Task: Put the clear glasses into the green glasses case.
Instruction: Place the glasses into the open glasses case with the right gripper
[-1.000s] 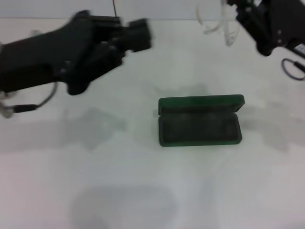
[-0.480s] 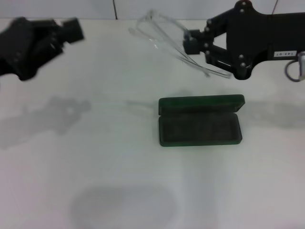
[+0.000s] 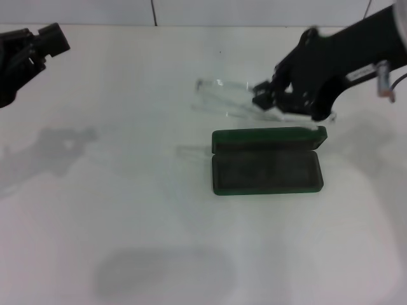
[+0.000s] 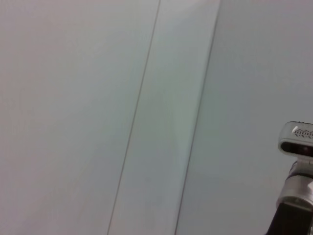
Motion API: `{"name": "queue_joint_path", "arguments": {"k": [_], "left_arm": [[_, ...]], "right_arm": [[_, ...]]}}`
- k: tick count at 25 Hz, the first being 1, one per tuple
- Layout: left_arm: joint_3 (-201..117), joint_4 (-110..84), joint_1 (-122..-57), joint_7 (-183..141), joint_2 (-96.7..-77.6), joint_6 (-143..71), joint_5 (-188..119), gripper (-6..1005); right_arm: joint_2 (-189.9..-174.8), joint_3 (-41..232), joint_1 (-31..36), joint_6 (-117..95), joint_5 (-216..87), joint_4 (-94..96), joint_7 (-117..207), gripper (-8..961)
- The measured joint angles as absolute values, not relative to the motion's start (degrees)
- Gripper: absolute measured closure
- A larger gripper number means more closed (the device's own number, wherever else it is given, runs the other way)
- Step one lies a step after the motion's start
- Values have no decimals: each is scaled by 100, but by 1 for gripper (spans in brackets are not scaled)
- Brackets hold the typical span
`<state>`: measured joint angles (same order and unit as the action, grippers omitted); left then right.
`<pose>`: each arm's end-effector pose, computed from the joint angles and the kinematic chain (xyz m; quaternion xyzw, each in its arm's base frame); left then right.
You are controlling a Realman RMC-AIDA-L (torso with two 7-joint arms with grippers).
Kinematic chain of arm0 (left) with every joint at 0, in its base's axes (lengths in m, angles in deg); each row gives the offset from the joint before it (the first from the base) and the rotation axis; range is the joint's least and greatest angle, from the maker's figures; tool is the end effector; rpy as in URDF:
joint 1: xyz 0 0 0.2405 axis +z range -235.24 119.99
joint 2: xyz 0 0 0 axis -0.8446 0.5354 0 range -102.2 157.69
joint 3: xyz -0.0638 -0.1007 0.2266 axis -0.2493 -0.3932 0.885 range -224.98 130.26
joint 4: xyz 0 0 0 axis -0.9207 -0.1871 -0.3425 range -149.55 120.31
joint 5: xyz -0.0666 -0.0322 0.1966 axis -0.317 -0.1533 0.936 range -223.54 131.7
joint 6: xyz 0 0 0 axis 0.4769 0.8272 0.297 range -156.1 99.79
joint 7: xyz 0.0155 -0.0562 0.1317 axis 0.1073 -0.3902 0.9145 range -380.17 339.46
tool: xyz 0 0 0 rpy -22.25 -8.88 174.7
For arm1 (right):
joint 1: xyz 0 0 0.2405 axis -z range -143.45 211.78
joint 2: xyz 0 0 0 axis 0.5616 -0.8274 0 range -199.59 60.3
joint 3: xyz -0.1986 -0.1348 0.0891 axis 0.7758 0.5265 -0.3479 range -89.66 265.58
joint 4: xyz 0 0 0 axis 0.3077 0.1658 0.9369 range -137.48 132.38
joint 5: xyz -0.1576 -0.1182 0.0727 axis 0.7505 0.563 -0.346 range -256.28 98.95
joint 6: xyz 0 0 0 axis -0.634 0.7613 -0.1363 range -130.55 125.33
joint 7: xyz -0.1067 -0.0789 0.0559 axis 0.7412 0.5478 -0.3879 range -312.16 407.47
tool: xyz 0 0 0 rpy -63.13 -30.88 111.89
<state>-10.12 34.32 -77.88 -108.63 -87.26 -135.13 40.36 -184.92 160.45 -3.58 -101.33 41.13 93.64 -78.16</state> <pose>-0.2490 0.2940 0.1087 -0.8650 -0.1666 -0.4442 0.1634 0.0624 0.3301 0.0562 -0.9954 0.0097 0.0140 0.0943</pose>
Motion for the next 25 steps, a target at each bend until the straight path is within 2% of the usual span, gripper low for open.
{"name": "queue_joint_path", "arguments": {"k": [7, 19, 25], "left_arm": [[-1011, 3072, -7792, -10616, -8757, -13405, 4065, 909], [-1041, 3047, -7780, -10600, -8709, -13197, 4129, 909], [-1036, 3042, -7908, -10511, -8808, -13189, 4111, 909]], "right_arm": [[-18552, 17283, -891, -10097, 4967, 8772, -8436, 882], [-18566, 18327, -863, -9432, 5942, 8364, -8711, 882], [-18566, 18831, -902, -8976, 6347, 8005, -8672, 882]]}}
